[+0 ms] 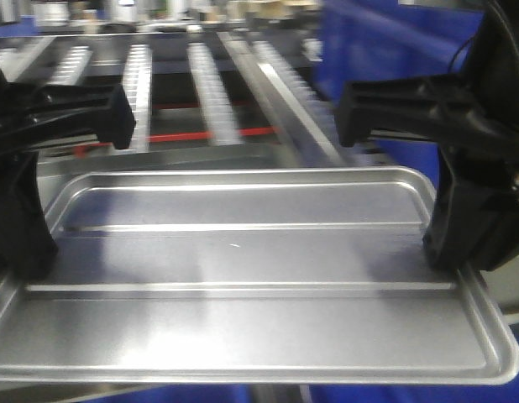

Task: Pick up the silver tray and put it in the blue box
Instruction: 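Hold the tray in both grippers while the base turns away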

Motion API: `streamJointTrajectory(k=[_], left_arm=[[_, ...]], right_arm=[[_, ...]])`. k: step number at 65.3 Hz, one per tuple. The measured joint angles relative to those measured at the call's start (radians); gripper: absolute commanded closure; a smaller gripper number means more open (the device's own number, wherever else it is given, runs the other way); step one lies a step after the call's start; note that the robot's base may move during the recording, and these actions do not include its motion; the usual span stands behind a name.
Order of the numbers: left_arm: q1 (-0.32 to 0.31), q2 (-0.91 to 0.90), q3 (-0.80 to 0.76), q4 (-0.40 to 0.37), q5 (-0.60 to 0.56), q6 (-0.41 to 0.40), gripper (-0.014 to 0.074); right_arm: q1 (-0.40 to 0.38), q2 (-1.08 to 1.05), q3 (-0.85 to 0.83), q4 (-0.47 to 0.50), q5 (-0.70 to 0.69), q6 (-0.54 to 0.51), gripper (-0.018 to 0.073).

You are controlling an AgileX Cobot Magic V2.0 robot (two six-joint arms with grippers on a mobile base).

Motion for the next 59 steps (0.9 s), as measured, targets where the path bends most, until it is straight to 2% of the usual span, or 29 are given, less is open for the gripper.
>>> streamJointTrajectory(k=[59], left_arm=[[0.000,0.000,0.000,-0.006,-0.016,0.000,0.0700]], right_arm=[[0.000,0.000,0.000,0.000,0.036,0.000,0.0499]])
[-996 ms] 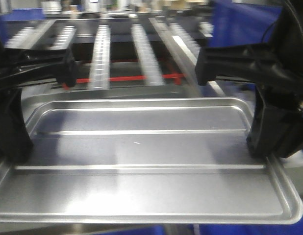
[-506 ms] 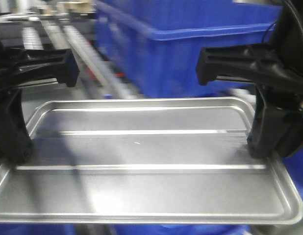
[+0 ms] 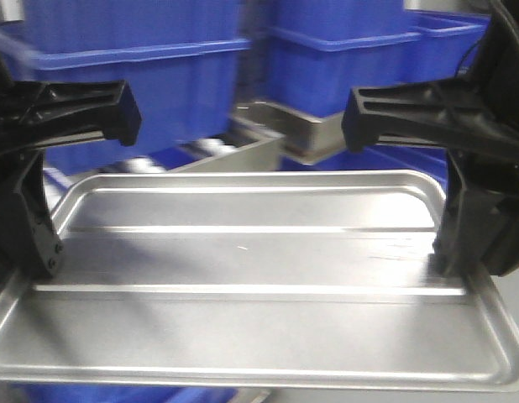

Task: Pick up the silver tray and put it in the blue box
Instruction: 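Hold the tray in both grippers while the base turns away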

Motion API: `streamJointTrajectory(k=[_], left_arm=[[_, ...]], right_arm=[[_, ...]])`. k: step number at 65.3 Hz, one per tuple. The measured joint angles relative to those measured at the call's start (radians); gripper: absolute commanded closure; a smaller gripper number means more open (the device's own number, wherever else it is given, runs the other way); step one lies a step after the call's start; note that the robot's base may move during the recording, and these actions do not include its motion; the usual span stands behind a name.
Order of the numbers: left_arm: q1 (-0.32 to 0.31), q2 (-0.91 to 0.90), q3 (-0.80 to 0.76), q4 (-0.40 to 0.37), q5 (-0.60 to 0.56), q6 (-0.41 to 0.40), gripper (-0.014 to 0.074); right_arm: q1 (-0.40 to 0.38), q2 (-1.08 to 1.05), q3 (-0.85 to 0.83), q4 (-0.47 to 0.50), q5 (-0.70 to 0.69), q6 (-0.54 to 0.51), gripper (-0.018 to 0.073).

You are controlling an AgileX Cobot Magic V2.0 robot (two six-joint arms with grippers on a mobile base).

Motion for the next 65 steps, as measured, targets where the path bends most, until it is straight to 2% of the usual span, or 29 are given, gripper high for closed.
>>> streamJointTrajectory(k=[65], left_arm=[[-0.009,0.000,0.000,-0.031,-0.035,0.005,0.0700]], right_arm=[[0.002,-0.004,-0.006,0.015,0.113,0.006,0.0499]])
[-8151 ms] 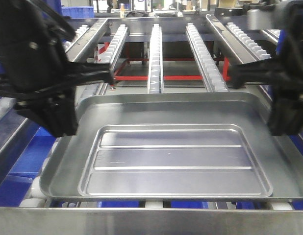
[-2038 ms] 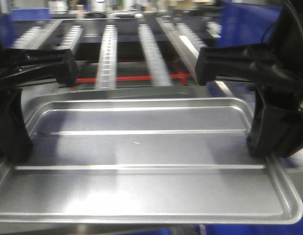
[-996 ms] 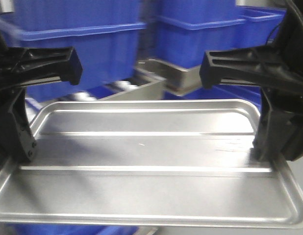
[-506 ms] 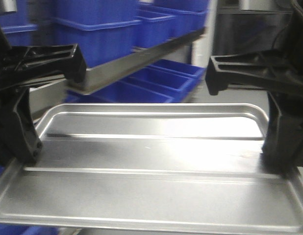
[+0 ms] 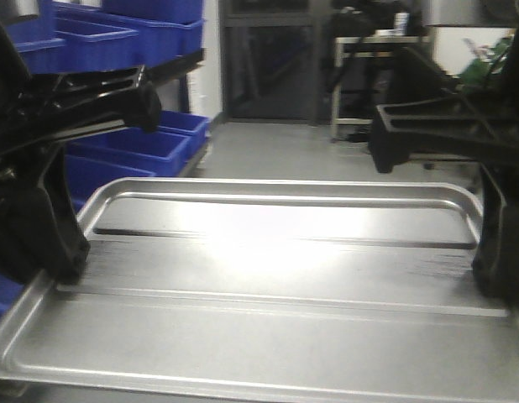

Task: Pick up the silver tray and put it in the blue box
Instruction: 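Hold the tray in both grippers while the base turns away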

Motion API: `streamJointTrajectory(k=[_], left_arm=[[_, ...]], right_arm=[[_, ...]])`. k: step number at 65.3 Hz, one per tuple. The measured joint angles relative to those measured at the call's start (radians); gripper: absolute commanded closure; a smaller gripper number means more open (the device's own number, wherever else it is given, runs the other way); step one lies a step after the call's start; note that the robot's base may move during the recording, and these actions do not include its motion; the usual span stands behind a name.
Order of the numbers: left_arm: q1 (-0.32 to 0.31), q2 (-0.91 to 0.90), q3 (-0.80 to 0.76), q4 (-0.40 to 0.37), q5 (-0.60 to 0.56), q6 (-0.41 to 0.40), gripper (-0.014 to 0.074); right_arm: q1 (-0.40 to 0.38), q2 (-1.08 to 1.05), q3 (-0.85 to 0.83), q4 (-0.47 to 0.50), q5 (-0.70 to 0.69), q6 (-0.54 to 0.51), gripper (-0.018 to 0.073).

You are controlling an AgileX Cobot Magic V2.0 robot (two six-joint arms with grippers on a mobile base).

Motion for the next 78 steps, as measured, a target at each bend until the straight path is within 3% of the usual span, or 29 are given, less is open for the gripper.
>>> streamJointTrajectory(k=[78], left_arm=[[-0.002,0.000,0.000,-0.007,-0.004,0.002,0.0700]], right_arm=[[0.006,-0.001,-0.001,0.008,0.022,0.002,0.0499]])
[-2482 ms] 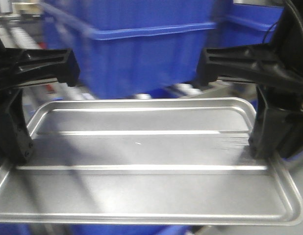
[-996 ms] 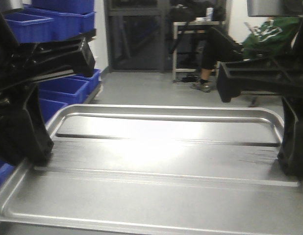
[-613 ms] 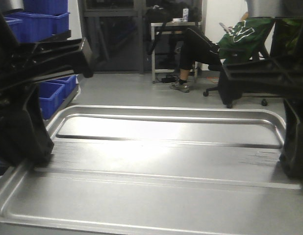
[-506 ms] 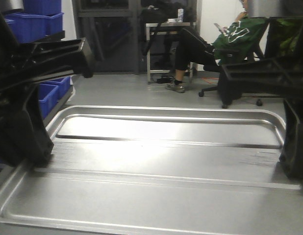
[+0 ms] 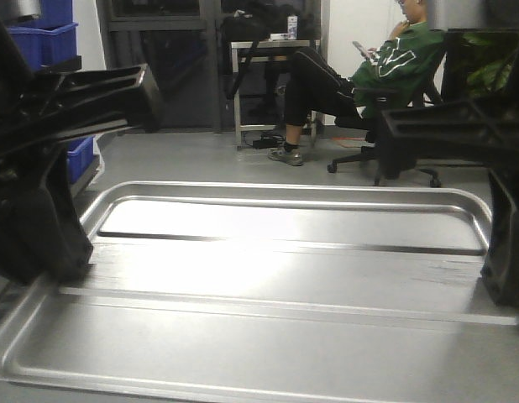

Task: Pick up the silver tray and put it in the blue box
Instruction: 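Hold the tray in both grippers while the base turns away, then carry the tray with both grippers while driving to the blue bin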

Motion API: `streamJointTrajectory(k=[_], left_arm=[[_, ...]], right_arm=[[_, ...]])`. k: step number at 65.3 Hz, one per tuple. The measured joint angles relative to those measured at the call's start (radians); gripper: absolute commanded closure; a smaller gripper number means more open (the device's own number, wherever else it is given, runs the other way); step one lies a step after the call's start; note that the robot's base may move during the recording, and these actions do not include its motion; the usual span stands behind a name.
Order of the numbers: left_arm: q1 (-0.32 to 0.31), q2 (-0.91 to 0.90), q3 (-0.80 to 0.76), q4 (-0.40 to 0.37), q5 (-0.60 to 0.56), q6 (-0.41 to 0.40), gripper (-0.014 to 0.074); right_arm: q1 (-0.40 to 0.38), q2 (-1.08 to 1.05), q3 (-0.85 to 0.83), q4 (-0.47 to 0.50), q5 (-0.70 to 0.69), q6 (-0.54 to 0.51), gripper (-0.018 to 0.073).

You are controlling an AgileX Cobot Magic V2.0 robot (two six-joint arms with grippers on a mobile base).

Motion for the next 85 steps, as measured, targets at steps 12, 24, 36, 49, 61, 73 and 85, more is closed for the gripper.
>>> streamJointTrajectory(k=[12,24,36,49,61,73,85], left_arm=[[0.000,0.000,0.000,-0.001,0.000,0.000,0.0700],[0.000,0.000,0.000,-0.002,-0.002,0.000,0.0700],[0.000,0.000,0.000,-0.005,-0.002,0.000,0.0700],[0.000,0.000,0.000,-0.007,-0.006,0.000,0.0700],[0.000,0.000,0.000,-0.008,-0.010,0.000,0.0700],[0.000,0.000,0.000,-0.008,-0.011,0.000,0.0700],[0.000,0.000,0.000,-0.008,-0.012,0.000,0.0700]], right_arm=[[0.000,0.000,-0.002,0.000,0.004,0.000,0.0499],[0.000,0.000,-0.002,0.000,0.010,0.000,0.0499],[0.000,0.000,-0.002,0.001,0.012,0.000,0.0499],[0.000,0.000,-0.002,0.001,0.019,0.000,0.0499],[0.000,0.000,-0.002,0.002,0.022,0.000,0.0499],[0.000,0.000,-0.002,0.002,0.024,0.001,0.0499],[0.000,0.000,-0.004,0.002,0.024,0.001,0.0499]])
